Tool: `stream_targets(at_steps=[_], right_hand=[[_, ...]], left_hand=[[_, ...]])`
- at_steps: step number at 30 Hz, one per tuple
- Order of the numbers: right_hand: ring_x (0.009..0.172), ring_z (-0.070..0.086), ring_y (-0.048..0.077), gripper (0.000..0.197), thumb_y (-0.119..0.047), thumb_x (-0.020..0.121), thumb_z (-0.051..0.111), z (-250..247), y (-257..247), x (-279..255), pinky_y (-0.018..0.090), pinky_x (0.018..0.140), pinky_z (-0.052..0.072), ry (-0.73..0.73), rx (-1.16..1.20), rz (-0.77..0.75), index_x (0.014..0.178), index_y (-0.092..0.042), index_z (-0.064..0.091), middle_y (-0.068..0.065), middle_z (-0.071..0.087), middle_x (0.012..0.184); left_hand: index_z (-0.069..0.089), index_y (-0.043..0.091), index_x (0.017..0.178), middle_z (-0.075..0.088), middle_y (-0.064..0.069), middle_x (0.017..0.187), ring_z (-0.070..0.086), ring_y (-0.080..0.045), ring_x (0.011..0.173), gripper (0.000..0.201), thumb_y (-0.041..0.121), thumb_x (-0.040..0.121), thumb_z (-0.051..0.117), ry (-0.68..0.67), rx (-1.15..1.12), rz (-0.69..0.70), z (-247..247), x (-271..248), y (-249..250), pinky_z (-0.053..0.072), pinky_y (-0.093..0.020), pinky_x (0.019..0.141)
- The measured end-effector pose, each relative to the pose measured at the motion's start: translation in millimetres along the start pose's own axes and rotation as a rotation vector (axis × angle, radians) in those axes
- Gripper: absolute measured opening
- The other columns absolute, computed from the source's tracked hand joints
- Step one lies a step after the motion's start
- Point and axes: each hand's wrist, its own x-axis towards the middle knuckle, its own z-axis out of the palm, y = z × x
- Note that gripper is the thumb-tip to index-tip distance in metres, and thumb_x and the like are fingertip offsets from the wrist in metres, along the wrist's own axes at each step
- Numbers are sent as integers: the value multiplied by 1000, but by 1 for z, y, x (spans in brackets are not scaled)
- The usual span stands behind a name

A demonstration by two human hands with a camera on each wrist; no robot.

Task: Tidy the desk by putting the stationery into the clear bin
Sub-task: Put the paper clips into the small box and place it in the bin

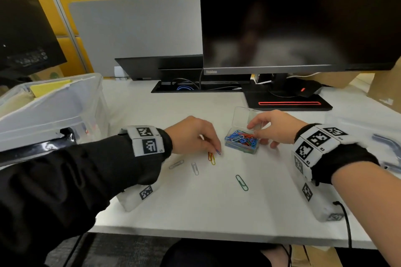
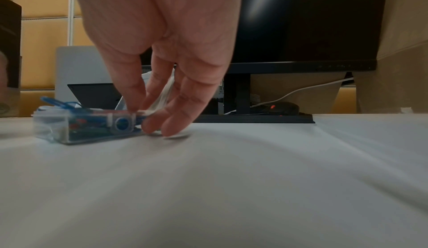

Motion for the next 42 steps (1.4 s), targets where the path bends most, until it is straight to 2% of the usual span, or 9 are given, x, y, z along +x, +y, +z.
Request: stream_targets(at_steps=[3,6,8,11,17,28,34,39,42], right_hand=[[70,61,19,18,-8,86,59,1,0,-1,28,57,53,7,-5,4,100,-19,62,14,63,102],[72,62,20,20,-8,87,59,1,0,-1,27,57,53,5,-17,3,103,-18,62,14,64,104],[71,62,19,20,-7,87,58,1,0,-2,27,56,52,4,-13,5,103,-19,62,14,64,103],[69,61,17,23,-6,87,58,2,0,-2,26,55,52,-2,-16,13,106,-17,62,11,62,101],[70,60,17,24,-5,87,57,4,-2,-5,25,55,51,3,-11,20,108,-17,62,9,59,96],[64,59,12,18,-9,86,61,3,-2,-3,18,49,50,-8,10,16,98,-22,61,8,59,101],[69,61,20,19,-6,85,61,4,-3,-3,23,58,55,4,9,-10,94,-23,62,7,56,100],[70,61,19,19,-7,85,62,5,-5,-4,24,60,55,0,14,-15,97,-22,63,5,56,100],[69,61,21,19,-6,84,63,6,-5,-5,30,64,56,-1,17,-35,94,-21,63,11,58,103]], left_hand=[[75,16,96,69,2,102,58,2,78,18,8,85,63,-102,37,15,3,1,3,44,-10,83],[73,18,99,67,8,99,59,2,82,19,11,87,60,-118,17,-12,2,-10,-3,47,-17,91],[73,22,100,66,11,99,61,-2,91,17,19,85,65,-134,-28,-36,0,-21,-7,48,-22,95],[72,29,101,63,17,104,59,0,100,27,29,75,76,-182,-54,-78,-3,-39,-12,42,-13,96],[77,23,86,68,14,86,61,2,74,16,16,72,78,-112,-104,-188,-6,-42,-14,46,-9,73],[69,25,81,67,4,79,54,-1,61,9,17,78,72,-225,-31,-194,-5,-25,-14,41,-4,60],[72,16,86,64,9,70,53,7,55,9,15,77,72,-143,-11,-140,-4,-14,-9,41,-2,59],[74,13,88,64,8,71,53,9,59,14,10,75,74,190,-102,-6,-5,8,9,41,-2,62],[74,10,90,64,4,76,54,8,60,15,9,75,74,238,-132,59,2,27,26,42,-2,64]])
